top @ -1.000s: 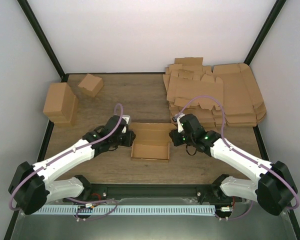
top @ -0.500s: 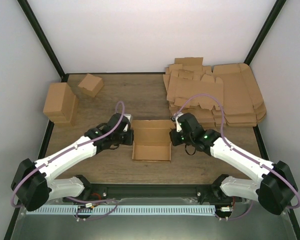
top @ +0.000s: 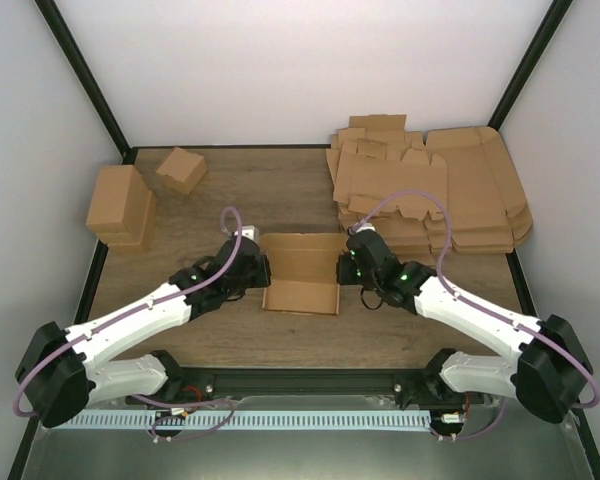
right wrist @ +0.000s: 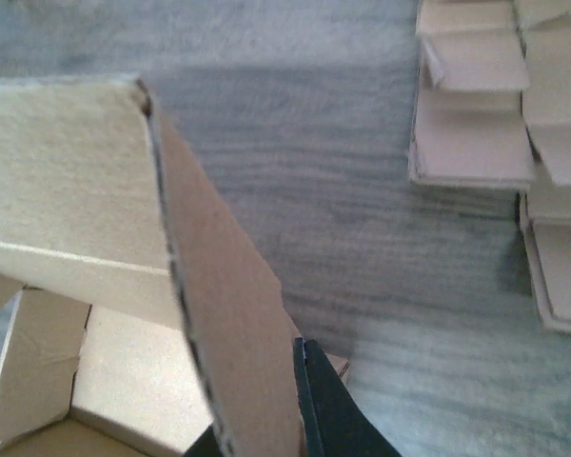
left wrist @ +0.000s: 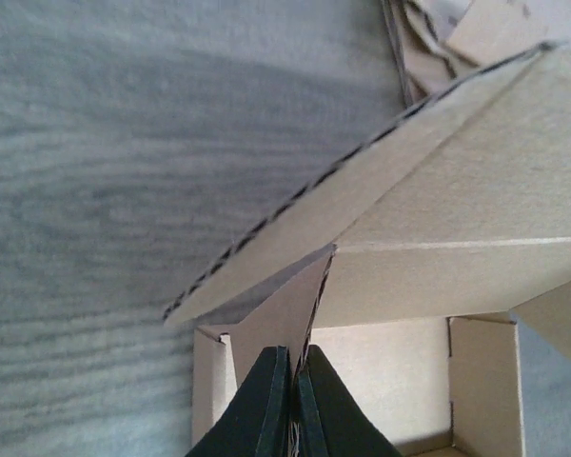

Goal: Fold the paper box

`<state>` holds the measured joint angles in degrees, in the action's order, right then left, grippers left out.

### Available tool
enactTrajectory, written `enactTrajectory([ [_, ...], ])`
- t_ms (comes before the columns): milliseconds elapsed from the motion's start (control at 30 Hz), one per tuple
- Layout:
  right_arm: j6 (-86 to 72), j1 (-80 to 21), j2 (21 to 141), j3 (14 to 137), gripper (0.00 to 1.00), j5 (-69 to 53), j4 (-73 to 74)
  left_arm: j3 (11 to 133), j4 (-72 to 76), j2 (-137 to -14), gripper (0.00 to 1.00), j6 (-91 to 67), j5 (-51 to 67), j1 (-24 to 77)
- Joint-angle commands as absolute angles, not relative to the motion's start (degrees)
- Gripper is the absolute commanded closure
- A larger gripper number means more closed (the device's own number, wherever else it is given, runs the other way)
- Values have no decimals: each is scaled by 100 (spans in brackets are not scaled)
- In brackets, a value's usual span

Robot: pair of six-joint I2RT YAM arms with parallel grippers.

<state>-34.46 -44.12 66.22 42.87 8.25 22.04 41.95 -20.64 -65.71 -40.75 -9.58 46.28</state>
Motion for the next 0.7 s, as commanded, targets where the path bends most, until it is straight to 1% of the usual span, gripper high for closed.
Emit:
enactTrajectory([
  [0, -3935, -4456, 6899, 4359, 99, 1588, 1269, 4350, -1345, -6663, 96, -4272, -1697, 4656],
  [200, -4171, -4456, 7453, 4458, 99, 2156, 1101, 4503, -1155, -7306, 96, -4331, -1740, 4658],
  [367, -4527, -4456, 7609, 4134, 99, 2213, 635, 3988, -484, -7330, 96, -4465, -1674, 4654],
  [667, -4615, -4456, 7797, 3912, 99, 2225, 323, 3642, -381, -7370, 96, -4473, -1633, 4656],
])
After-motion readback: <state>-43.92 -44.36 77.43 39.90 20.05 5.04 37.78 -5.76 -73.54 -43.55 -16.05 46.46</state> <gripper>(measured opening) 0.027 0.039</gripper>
